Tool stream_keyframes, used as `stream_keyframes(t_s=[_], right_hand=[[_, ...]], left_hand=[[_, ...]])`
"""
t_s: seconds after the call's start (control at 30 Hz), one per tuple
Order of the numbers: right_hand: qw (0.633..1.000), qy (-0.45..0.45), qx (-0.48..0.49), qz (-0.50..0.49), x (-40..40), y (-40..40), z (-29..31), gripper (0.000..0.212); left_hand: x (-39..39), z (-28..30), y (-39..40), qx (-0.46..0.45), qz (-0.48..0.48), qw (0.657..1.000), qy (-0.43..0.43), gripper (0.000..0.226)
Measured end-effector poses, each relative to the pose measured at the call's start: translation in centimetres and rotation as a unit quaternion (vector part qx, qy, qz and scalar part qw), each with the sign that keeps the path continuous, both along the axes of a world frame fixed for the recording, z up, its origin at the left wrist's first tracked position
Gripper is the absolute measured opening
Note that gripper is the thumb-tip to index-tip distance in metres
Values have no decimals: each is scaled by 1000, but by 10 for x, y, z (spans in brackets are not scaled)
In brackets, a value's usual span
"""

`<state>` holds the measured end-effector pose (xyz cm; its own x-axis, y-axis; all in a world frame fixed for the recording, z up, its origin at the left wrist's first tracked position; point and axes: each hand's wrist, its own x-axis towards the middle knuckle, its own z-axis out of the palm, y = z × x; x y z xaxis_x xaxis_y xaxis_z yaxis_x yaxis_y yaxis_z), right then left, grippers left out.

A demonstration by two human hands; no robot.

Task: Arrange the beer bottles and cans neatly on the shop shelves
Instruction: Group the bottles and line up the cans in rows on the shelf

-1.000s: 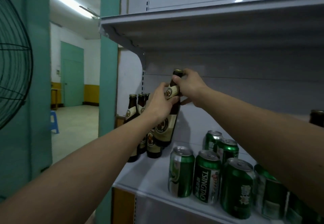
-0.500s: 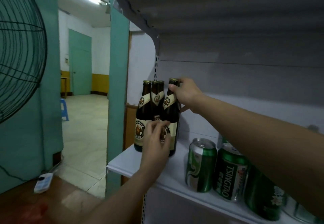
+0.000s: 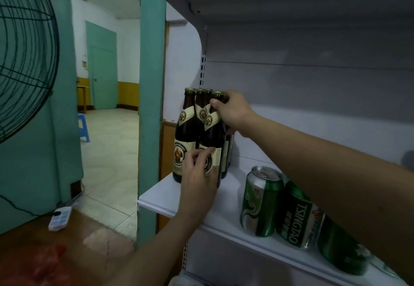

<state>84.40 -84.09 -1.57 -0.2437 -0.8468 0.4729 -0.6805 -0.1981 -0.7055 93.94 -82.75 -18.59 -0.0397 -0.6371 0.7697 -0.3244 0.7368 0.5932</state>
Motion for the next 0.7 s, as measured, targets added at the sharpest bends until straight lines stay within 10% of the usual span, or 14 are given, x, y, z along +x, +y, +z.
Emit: stream_keyframes(t_s=[0.3,0.7], right_hand=[[999,21,44,17,-5,10,-11,58],[991,50,125,27,-6,9,-32,83]], left_hand=[[5,1,-2,170,-38,983,51,74],[2,-1,-3,186,39,981,39,58]])
